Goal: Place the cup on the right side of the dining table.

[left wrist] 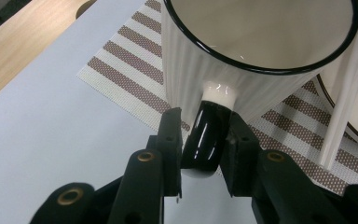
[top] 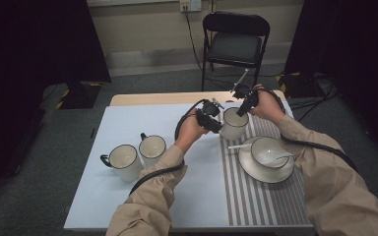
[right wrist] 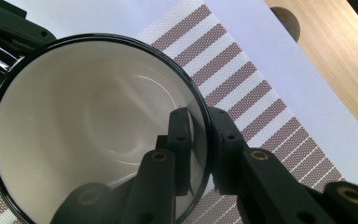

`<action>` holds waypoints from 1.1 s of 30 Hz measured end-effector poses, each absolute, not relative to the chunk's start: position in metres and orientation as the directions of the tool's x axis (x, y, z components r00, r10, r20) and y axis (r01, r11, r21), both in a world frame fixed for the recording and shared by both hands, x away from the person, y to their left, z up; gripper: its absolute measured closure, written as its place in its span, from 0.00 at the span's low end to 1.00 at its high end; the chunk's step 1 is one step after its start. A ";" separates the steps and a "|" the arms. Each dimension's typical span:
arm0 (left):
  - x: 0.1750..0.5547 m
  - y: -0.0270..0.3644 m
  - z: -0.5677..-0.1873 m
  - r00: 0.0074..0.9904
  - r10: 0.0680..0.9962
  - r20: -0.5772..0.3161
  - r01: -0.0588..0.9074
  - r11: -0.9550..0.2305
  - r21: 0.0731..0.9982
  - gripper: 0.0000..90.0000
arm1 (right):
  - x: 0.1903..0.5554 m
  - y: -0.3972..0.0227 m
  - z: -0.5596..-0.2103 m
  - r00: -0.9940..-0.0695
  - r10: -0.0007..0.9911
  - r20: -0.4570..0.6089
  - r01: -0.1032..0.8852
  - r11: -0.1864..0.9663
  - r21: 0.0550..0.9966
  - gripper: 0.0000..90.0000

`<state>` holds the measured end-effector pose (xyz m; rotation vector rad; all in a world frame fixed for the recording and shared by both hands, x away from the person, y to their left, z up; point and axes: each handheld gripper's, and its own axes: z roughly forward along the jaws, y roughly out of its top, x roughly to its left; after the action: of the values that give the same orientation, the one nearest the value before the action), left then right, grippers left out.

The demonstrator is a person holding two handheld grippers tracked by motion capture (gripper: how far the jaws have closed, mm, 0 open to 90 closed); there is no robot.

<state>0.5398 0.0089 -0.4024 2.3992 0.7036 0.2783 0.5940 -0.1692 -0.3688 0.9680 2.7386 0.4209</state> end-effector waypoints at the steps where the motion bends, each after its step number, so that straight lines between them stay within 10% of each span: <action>1: 0.540 0.009 -0.402 0.835 0.549 0.027 0.419 -0.668 0.615 0.80 | 0.594 -0.169 -0.369 -0.762 0.639 -0.100 0.580 0.744 0.332 0.88; 16: 0.540 0.012 -0.404 0.829 0.559 0.019 0.431 -0.660 0.615 0.79 | 0.593 -0.163 -0.368 -0.756 0.644 -0.119 0.574 0.738 0.355 0.68; 33: 0.531 0.023 -0.389 0.829 0.557 0.036 0.402 -0.640 0.655 0.17 | 0.582 -0.159 -0.360 -0.768 0.630 -0.112 0.540 0.732 0.417 0.25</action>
<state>0.5309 0.0233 -0.3891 2.3486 0.6988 0.3086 0.5816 -0.1589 -0.3602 0.9248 2.6895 0.5348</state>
